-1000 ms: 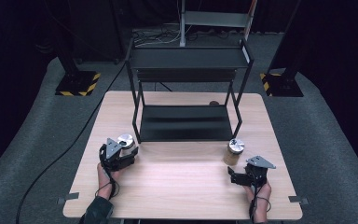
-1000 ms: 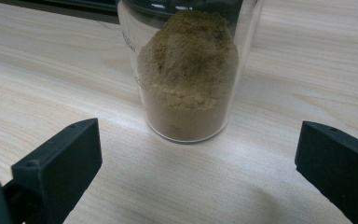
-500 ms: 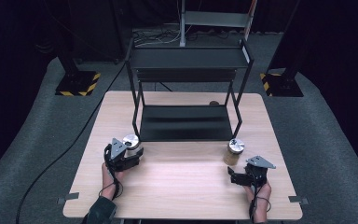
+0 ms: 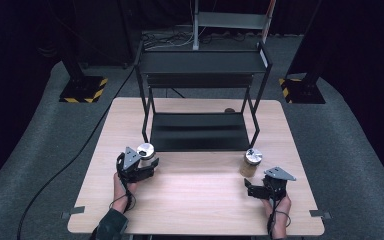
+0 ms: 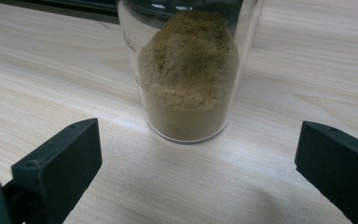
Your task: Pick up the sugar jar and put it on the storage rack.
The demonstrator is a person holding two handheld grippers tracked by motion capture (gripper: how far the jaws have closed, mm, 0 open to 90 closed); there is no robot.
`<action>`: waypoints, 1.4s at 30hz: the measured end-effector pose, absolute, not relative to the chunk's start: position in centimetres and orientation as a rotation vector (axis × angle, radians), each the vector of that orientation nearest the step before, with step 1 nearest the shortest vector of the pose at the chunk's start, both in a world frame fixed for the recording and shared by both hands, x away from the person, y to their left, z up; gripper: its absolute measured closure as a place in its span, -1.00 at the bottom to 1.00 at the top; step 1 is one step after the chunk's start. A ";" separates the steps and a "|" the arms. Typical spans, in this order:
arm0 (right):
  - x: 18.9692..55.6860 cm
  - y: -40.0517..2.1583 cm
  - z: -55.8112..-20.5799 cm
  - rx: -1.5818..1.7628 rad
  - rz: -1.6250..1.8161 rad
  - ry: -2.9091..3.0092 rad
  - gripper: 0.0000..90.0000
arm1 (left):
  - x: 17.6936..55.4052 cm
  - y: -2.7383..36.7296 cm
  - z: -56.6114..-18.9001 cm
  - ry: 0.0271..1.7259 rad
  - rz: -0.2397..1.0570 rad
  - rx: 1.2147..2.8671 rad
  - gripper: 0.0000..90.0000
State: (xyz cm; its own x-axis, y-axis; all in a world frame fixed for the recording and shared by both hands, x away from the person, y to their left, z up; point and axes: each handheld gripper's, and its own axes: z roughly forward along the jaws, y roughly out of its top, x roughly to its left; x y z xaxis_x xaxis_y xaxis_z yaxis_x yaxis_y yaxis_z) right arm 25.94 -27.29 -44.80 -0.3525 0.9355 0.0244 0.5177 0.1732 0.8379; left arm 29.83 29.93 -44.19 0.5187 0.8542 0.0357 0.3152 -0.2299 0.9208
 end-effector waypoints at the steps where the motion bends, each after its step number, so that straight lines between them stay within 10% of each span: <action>1: 26.0 -27.3 -44.8 1.365 1.074 1.951 -1.00 | 29.9 29.8 -44.2 0.977 0.692 1.784 -0.33; 42: 26.0 -27.3 -44.8 1.366 1.079 1.949 -1.00 | 31.4 28.2 -43.7 0.928 0.664 1.808 -0.33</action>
